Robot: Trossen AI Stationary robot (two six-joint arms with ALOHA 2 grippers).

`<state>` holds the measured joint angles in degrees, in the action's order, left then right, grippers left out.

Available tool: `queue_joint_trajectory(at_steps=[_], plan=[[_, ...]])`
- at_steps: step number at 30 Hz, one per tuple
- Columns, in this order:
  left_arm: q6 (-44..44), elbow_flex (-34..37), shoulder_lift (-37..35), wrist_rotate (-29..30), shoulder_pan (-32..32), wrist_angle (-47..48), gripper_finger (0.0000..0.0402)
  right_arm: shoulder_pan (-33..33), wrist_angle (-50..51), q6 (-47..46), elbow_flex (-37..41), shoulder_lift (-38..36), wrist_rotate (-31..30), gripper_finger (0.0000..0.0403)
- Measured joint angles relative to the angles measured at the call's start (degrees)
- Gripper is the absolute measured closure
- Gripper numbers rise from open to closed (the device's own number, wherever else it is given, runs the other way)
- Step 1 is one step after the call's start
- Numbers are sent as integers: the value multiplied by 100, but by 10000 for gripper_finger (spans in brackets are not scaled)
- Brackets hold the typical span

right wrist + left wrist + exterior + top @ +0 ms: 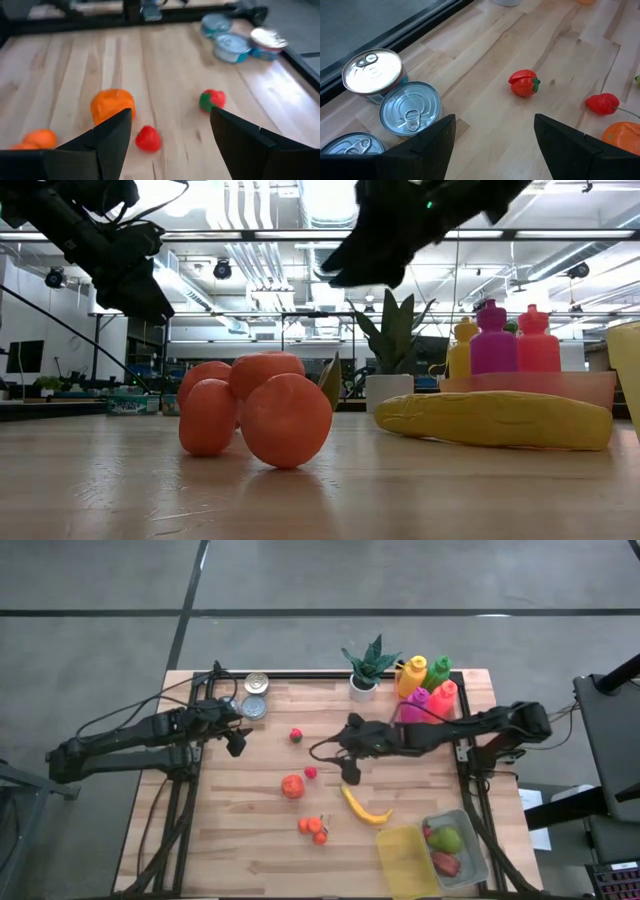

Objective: Pick & Place Food Item
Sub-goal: Put the red cherry into the gray bin

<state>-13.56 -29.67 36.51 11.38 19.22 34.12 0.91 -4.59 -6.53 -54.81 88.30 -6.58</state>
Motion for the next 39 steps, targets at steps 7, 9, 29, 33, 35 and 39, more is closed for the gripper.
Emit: queue_joint_trajectory(at_steps=[7,9,29,33,35,39], plan=[[0,2,67,0,0,7,126,-354,99,566,-685,997,1100,138],[1,2,81,0,0,8,126,-369,205,816,-925,1268,1283,138],[0,2,121,0,0,3,126,-398,1296,2070,-2320,2908,2314,138],[0,2,121,0,0,7,126,-413,1289,2068,-2165,2899,2311,138],[0,2,121,0,0,3,126,-424,1302,2068,-2111,2899,2301,138],[0,2,121,0,0,6,126,-431,1256,2070,-2061,2901,2031,138]])
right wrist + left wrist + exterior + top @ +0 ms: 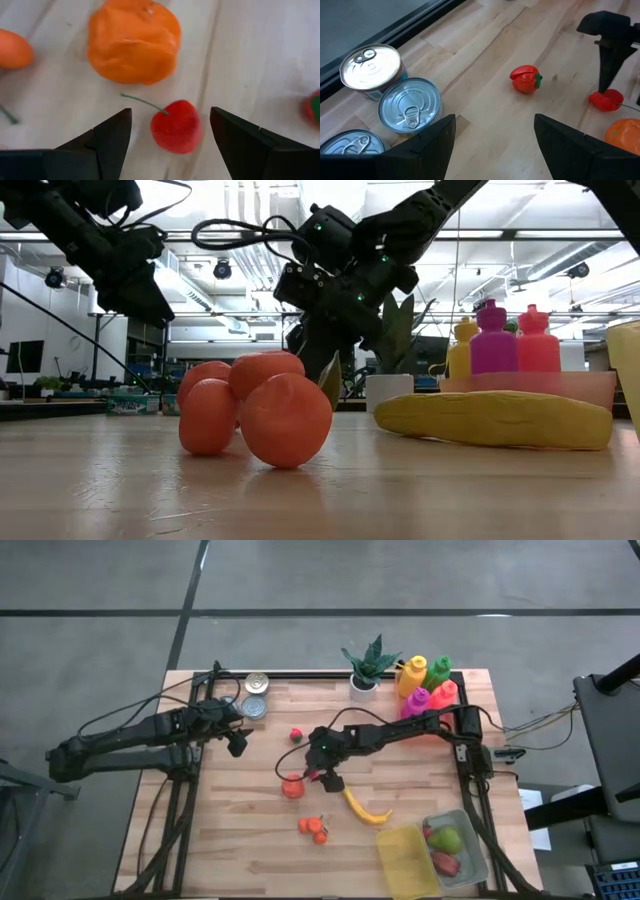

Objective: Pick & Place Food Item
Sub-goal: Put the red cherry into the gray bin

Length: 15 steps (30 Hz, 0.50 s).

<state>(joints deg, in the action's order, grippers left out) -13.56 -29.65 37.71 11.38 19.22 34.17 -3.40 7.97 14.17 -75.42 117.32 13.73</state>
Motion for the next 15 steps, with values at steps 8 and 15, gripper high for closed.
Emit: queue_joint_trajectory(at_steps=[8,15], plan=[[0,0,0,0,0,-2,126,-4,10,0,33,0,-194,138],[0,0,0,0,0,-2,126,11,13,-188,48,0,-190,138]])
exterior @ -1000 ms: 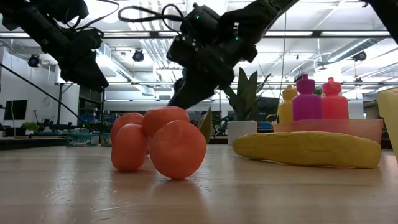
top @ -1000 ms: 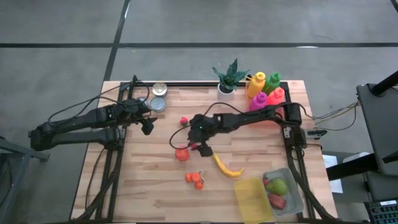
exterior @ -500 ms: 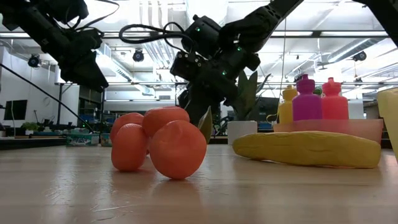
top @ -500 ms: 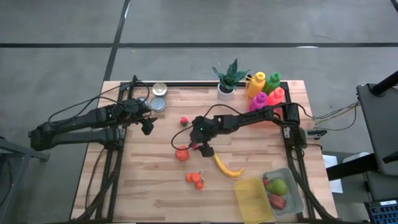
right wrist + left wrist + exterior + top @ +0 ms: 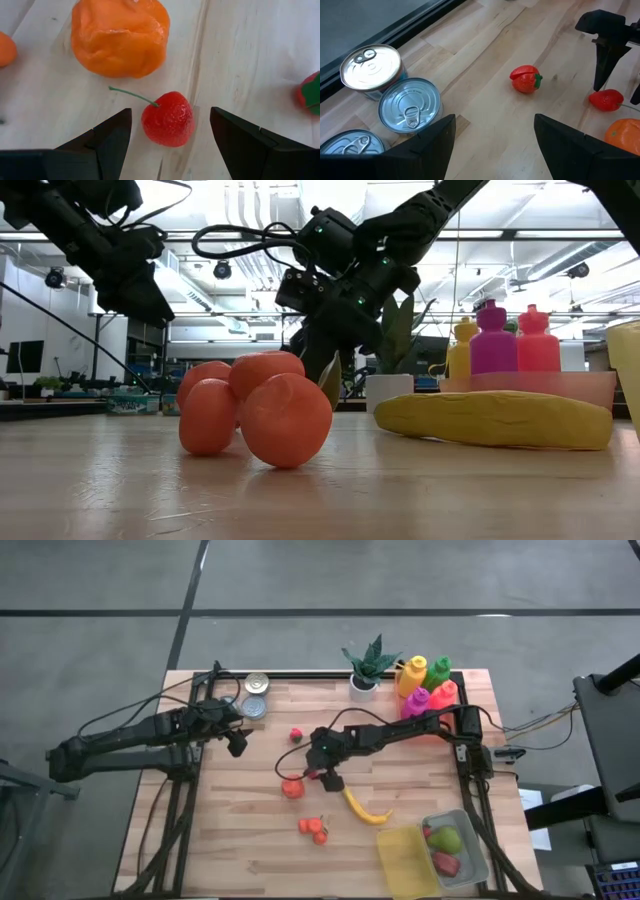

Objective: Pick & Place Food Item
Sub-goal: Put the red cherry into the gray bin

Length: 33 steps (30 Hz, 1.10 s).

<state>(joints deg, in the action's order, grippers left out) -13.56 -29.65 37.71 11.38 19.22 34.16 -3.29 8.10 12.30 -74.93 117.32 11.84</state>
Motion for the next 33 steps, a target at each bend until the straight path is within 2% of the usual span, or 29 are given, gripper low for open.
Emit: queue_joint_trajectory(at_steps=[11,16,24,27,33], plan=[[0,0,0,0,0,-1,126,39,-156,-185,26,-127,-28,138],[0,0,0,0,0,2,126,22,-1037,-455,313,-300,-11,138],[0,0,0,-1,0,1,126,28,-3544,-1067,1668,-425,-100,138],[0,0,0,0,0,2,126,32,-3746,-887,1867,-422,-303,138],[0,0,0,0,0,-1,126,31,-3843,-802,1892,-239,-294,138]])
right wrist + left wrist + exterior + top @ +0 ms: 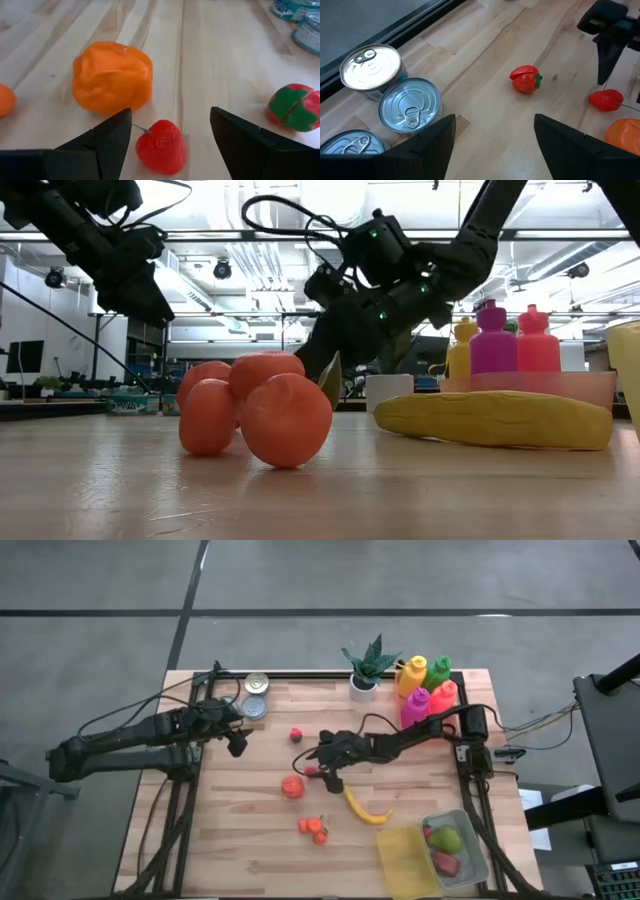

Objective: Pick & Place Food Item
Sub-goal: Put the red cherry into the gray bin

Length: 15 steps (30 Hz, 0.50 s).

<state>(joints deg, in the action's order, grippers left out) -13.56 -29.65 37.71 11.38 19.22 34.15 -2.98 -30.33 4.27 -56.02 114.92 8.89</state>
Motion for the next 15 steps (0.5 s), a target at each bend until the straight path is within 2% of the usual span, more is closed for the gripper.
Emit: queue_joint_trajectory(at_steps=[15], plan=[[0,0,0,0,0,0,126,47,3,16,8,187,159,138]])
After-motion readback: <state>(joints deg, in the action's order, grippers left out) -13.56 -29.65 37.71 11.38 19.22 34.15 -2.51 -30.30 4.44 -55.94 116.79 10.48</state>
